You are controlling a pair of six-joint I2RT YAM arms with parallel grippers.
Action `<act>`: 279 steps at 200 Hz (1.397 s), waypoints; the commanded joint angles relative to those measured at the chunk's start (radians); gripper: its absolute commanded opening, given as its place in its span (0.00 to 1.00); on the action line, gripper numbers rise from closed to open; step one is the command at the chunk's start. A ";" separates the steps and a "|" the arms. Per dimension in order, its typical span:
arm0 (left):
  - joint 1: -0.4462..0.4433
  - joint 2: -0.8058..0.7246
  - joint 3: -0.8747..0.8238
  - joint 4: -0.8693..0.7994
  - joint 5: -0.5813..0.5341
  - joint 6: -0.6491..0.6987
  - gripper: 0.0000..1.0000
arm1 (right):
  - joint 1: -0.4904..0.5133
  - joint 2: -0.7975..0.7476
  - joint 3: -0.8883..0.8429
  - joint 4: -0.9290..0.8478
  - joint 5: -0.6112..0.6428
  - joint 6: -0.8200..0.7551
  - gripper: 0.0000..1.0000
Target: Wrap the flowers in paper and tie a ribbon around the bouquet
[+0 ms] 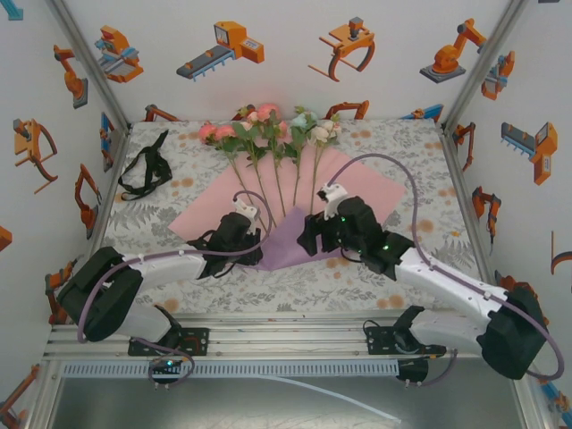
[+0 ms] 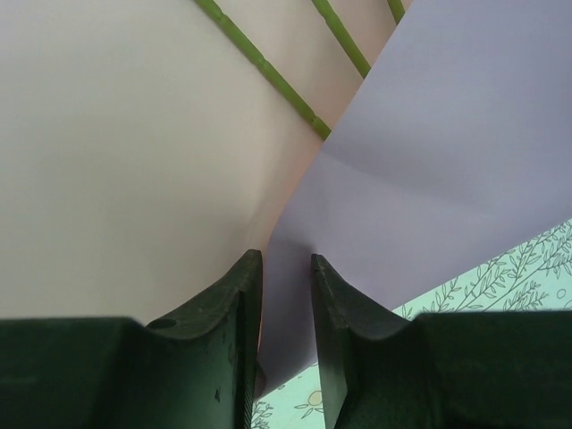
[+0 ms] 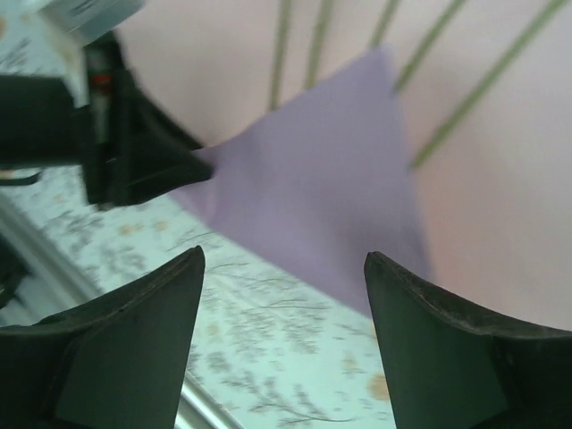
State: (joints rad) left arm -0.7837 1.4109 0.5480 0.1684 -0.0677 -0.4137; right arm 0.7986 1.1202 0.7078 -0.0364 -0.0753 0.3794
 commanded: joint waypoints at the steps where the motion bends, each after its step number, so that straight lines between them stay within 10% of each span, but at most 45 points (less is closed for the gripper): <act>1: 0.004 0.005 0.024 -0.003 -0.029 -0.020 0.30 | 0.064 0.102 -0.020 0.132 0.045 0.167 0.63; 80: 0.006 -0.044 -0.057 0.024 -0.083 -0.110 0.21 | 0.093 0.366 -0.028 0.266 0.117 0.200 0.56; 183: -0.033 -0.406 -0.071 -0.115 0.006 -0.108 0.42 | 0.094 0.435 -0.056 0.373 0.090 0.127 0.59; 279: -0.047 -0.068 -0.020 -0.031 0.012 -0.246 0.26 | 0.082 0.408 -0.066 0.379 0.099 0.149 0.60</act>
State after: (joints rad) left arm -0.8268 1.3487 0.5236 0.1413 -0.0116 -0.5999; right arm 0.8871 1.5593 0.6540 0.3241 0.0166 0.5236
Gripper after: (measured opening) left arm 0.271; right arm 0.599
